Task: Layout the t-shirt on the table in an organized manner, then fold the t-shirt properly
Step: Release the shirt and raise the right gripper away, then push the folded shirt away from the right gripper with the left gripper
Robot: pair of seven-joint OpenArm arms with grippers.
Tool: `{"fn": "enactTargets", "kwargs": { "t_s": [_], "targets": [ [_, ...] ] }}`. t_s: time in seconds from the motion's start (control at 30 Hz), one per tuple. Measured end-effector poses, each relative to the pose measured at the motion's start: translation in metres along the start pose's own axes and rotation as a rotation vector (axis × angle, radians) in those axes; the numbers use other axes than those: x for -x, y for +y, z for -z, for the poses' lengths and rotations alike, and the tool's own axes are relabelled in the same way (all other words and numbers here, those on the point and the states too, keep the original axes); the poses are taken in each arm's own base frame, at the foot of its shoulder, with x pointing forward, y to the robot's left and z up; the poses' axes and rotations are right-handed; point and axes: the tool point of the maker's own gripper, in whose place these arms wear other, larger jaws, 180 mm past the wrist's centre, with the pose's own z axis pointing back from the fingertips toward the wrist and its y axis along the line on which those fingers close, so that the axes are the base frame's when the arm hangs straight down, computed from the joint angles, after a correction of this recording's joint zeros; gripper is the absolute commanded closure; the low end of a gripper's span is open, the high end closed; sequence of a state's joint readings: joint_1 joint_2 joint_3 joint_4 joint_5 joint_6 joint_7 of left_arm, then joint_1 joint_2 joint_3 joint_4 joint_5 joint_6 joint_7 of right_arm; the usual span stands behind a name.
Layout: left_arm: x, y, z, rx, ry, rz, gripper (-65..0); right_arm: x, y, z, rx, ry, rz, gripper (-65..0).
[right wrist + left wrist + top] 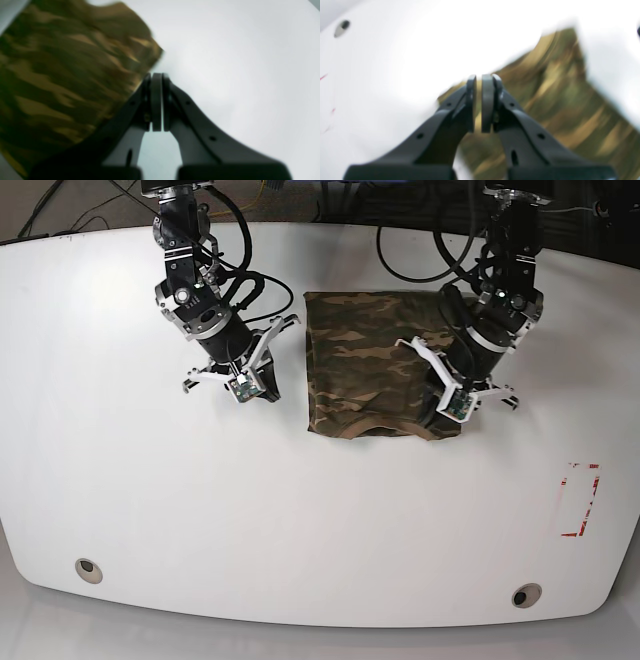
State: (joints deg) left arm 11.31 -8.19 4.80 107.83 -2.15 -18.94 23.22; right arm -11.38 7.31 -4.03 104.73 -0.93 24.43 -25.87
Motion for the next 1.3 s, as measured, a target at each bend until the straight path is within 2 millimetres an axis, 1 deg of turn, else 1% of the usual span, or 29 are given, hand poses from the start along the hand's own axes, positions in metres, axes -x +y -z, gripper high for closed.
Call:
{"fn": "enactTargets", "kwargs": {
  "t_s": [0.07, 0.1, 0.13, 0.17, 0.2, 0.27, 0.3, 0.33, 0.43, 0.5, 0.57, 0.6, 0.7, 0.73, 0.8, 0.83, 0.93, 1.03, 1.2, 1.3],
  "targets": [
    [-0.008, -0.012, 0.003, 0.012, -0.038, -0.016, -2.6, 0.006, 0.0, -0.002, 0.002, 0.02, -0.006, 0.0],
    [-0.011, -0.023, 0.006, 0.032, -0.049, -0.022, -2.6, 0.008, 0.0, -0.002, 0.001, 0.021, -0.003, 0.0],
    [-0.012, -0.028, 0.007, 0.033, -0.058, -0.033, -2.6, 0.009, 0.003, -0.003, -0.002, 0.021, 0.002, 0.0],
    [-0.012, -0.038, 0.009, 0.052, -0.061, -0.043, -2.6, 0.01, 0.005, -0.004, -0.007, 0.025, 0.005, 0.0],
    [-0.011, -0.04, 0.011, 0.039, -0.063, -0.055, -2.6, 0.011, 0.007, -0.006, -0.009, 0.026, 0.007, 0.0],
    [-0.004, -0.052, 0.014, 0.052, -0.041, -0.068, -2.6, 0.015, 0.011, -0.01, -0.017, 0.031, 0.011, 0.0],
    [-0.001, -0.053, 0.016, 0.041, -0.031, -0.077, -2.6, 0.017, 0.011, -0.013, -0.02, 0.033, 0.019, 0.0],
    [0.006, -0.06, 0.018, 0.051, -0.011, -0.071, -2.6, 0.018, 0.01, -0.016, -0.016, 0.029, 0.029, 0.0],
    [0.018, -0.069, 0.024, 0.047, 0.031, -0.028, -2.6, 0.03, -0.006, -0.028, 0.039, 0.056, 0.043, 0.0],
    [0.022, -0.072, 0.031, 0.026, 0.046, 0.005, -2.6, 0.037, -0.016, -0.033, 0.075, 0.079, 0.047, 0.0],
    [0.027, -0.076, 0.035, 0.017, 0.06, 0.043, -2.6, 0.04, -0.021, -0.036, 0.088, 0.089, 0.042, 0.0],
    [0.03, -0.079, 0.037, 0.021, 0.063, 0.058, -2.6, 0.038, -0.021, -0.037, 0.09, 0.082, 0.042, 0.0],
    [0.047, -0.094, 0.04, 0.058, 0.105, 0.103, -2.6, 0.036, -0.018, -0.042, 0.083, 0.069, 0.051, 0.0],
    [0.056, -0.1, 0.041, 0.074, 0.127, 0.125, -2.6, 0.036, -0.019, -0.042, 0.086, 0.066, 0.054, 0.0],
    [0.068, -0.106, 0.042, 0.096, 0.165, 0.138, -2.6, 0.039, -0.015, -0.045, 0.077, 0.074, 0.058, 0.0],
    [0.074, -0.108, 0.046, 0.101, 0.18, 0.15, -2.6, 0.041, -0.015, -0.046, 0.078, 0.078, 0.06, 0.0],
    [0.085, -0.106, 0.052, 0.104, 0.191, 0.162, -2.6, 0.046, -0.014, -0.05, 0.083, 0.093, 0.062, 0.0],
    [0.091, -0.102, 0.056, 0.096, 0.183, 0.156, -2.6, 0.046, -0.015, -0.053, 0.085, 0.092, 0.056, 0.0],
    [0.094, -0.086, 0.059, 0.072, 0.152, 0.122, -2.6, 0.045, -0.011, -0.055, 0.079, 0.09, 0.057, 0.0],
    [0.1, -0.069, 0.055, 0.049, 0.144, 0.128, -2.6, 0.045, -0.009, -0.059, 0.077, 0.09, 0.056, 0.0]
  ]
}}
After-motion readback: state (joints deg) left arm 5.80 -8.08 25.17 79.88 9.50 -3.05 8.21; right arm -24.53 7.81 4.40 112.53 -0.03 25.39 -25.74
